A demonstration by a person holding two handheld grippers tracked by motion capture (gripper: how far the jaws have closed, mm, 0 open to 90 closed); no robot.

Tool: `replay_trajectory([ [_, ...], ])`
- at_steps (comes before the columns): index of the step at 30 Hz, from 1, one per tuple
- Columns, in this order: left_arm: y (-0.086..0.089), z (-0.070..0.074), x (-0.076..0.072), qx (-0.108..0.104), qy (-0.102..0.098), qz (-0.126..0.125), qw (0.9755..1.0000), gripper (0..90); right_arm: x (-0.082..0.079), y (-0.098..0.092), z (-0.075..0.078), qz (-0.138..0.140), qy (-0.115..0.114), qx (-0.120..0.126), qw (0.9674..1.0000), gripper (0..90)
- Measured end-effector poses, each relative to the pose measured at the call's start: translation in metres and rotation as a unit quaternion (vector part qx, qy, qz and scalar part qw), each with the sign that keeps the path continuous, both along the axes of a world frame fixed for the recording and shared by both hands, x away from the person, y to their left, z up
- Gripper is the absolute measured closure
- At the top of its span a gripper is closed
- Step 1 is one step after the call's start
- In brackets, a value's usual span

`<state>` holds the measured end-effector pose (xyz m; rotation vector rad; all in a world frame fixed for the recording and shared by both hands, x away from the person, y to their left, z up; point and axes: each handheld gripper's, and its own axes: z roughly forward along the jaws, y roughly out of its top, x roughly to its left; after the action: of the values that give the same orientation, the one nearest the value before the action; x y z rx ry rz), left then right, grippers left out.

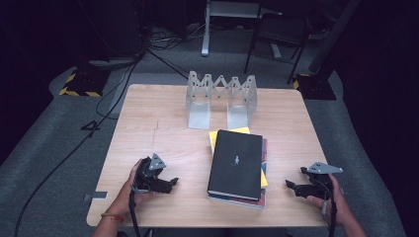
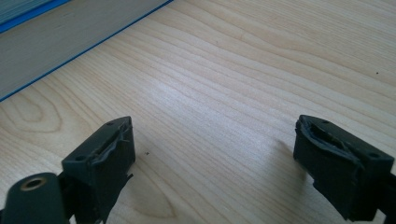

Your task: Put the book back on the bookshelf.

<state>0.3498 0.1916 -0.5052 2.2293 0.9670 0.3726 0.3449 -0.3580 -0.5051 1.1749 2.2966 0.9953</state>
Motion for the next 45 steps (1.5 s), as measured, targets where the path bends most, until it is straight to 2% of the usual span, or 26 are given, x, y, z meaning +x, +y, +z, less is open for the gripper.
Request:
replay_trajectory([
  [10, 0.001, 0.000, 0.001, -0.001, 0.002, -0.012, 0.9999, 7.3, 0.000, 0.001, 0.001, -0.002, 0.003, -0.002, 1.0000, 13.0],
  [12, 0.001, 0.000, 0.001, 0.000, 0.002, -0.013, 0.9999, 7.3, 0.002, 0.001, 0.003, 0.003, 0.010, -0.009, 0.9999, 16.3],
  [13, 0.001, 0.000, 0.001, -0.002, 0.003, -0.014, 0.9999, 7.4, 0.002, 0.002, 0.007, -0.003, 0.008, -0.024, 0.9997, 22.1],
  [15, 0.001, 0.000, 0.002, -0.001, 0.003, -0.021, 0.9998, 7.4, 0.003, 0.002, 0.013, 0.012, 0.012, -0.006, 0.9998, 21.6],
  [19, -0.006, 0.000, 0.004, -0.002, 0.004, -0.033, 0.9994, 7.5, 0.001, 0.007, 0.032, 0.041, 0.001, 0.036, 0.9985, 27.8],
  [21, -0.008, 0.000, 0.005, -0.002, 0.003, -0.038, 0.9993, 7.5, 0.000, 0.009, 0.036, 0.046, -0.004, 0.043, 0.9980, 28.8],
  [24, -0.010, 0.000, 0.005, -0.004, 0.003, -0.044, 0.9990, 8.6, -0.003, 0.020, 0.055, 0.069, -0.019, 0.069, 0.9950, 29.7],
  [27, -0.011, 0.000, 0.005, -0.007, 0.003, -0.049, 0.9988, 10.0, -0.003, 0.033, 0.067, 0.080, -0.023, 0.080, 0.9933, 29.6],
  [29, -0.011, 0.000, 0.004, -0.007, 0.003, -0.049, 0.9988, 11.8, -0.003, 0.048, 0.077, 0.102, -0.029, 0.085, 0.9907, 29.1],
  [30, -0.012, 0.001, 0.004, -0.008, 0.001, -0.052, 0.9986, 11.8, -0.003, 0.048, 0.077, 0.102, -0.029, 0.085, 0.9907, 29.1],
  [32, -0.014, 0.001, 0.005, -0.008, 0.002, -0.053, 0.9985, 12.7, -0.005, 0.065, 0.085, 0.124, -0.031, 0.091, 0.9876, 28.0],
  [36, -0.013, 0.001, 0.002, -0.007, -0.002, -0.051, 0.9987, 14.3, -0.010, 0.082, 0.086, 0.150, -0.019, 0.093, 0.9841, 25.7],
  [41, -0.014, 0.001, -0.001, -0.009, -0.002, -0.047, 0.9988, 15.0, -0.014, 0.094, 0.085, 0.162, -0.013, 0.096, 0.9821, 24.4],
  [42, -0.014, 0.001, -0.001, -0.004, -0.005, -0.048, 0.9988, 15.2, -0.013, 0.094, 0.086, 0.158, -0.013, 0.100, 0.9822, 24.5],
  [43, -0.015, 0.001, -0.002, -0.007, -0.003, -0.047, 0.9989, 15.3, -0.012, 0.094, 0.087, 0.155, -0.009, 0.114, 0.9813, 24.5],
  [45, -0.016, 0.001, -0.004, -0.009, -0.003, -0.047, 0.9989, 15.3, -0.012, 0.097, 0.089, 0.164, -0.002, 0.128, 0.9781, 24.5],
])
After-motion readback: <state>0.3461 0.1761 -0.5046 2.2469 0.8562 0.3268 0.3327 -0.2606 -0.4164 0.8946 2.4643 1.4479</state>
